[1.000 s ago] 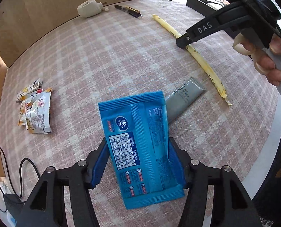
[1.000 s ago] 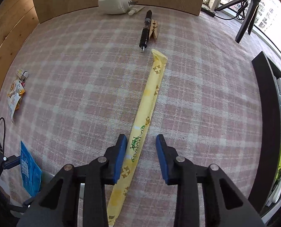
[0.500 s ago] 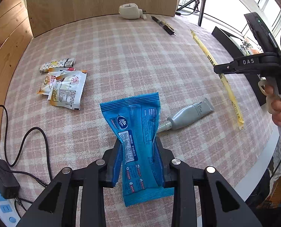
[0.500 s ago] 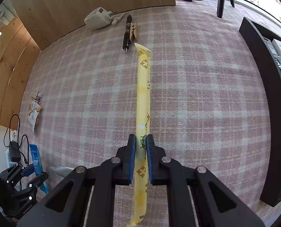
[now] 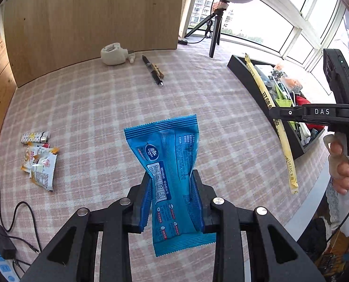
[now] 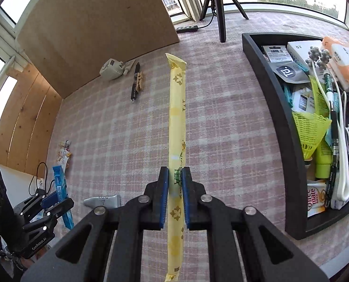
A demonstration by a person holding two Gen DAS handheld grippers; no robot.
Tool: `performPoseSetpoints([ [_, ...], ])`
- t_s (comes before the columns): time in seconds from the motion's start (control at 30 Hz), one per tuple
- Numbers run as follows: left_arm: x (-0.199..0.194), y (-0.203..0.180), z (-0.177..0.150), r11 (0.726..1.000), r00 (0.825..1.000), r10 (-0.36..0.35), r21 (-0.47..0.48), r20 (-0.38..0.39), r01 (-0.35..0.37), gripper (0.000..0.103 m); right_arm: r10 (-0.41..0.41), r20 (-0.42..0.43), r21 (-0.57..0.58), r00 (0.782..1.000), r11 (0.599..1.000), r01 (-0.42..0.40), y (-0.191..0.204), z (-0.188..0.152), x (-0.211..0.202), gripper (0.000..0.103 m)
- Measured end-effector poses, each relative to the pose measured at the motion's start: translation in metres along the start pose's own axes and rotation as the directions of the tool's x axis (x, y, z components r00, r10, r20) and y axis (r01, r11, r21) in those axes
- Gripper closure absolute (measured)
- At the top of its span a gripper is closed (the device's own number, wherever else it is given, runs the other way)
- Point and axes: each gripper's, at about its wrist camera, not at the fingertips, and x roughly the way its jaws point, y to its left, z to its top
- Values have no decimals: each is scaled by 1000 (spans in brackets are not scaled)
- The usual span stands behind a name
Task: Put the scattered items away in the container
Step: 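Carry both items to the black tray and open both grippers inside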
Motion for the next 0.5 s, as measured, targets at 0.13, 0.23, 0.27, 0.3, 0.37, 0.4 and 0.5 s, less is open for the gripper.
performPoseSetpoints([
  [0.13,12,-50,28,999,999,-36,-19,16,36,74,-10,5,10,1000,1000,10,-33,34,-10,92],
  [0.23,25,-92,49,998,998,-52,-20,32,53,74,-32,23,-7,999,999,32,-47,67,-16,92],
  [0.27,28,-107,55,998,997,-64,-19,40,65,74,-37,30,-8,999,999,38,-58,71,-24,92],
  [0.3,31,-121,62,997,996,-76,-22,48,77,74,-34,32,-10,999,999,34,-56,88,-7,92],
  [0.37,41,-148,74,995,994,-97,-26,56,98,74,-35,44,-10,998,999,36,-78,98,-17,92],
  [0.4,46,-161,80,994,993,-104,-27,58,106,74,-35,49,-13,998,999,36,-88,104,-21,92],
  [0.5,64,-198,98,992,991,-122,-26,63,124,74,-49,58,-18,997,999,50,-119,116,-33,92],
])
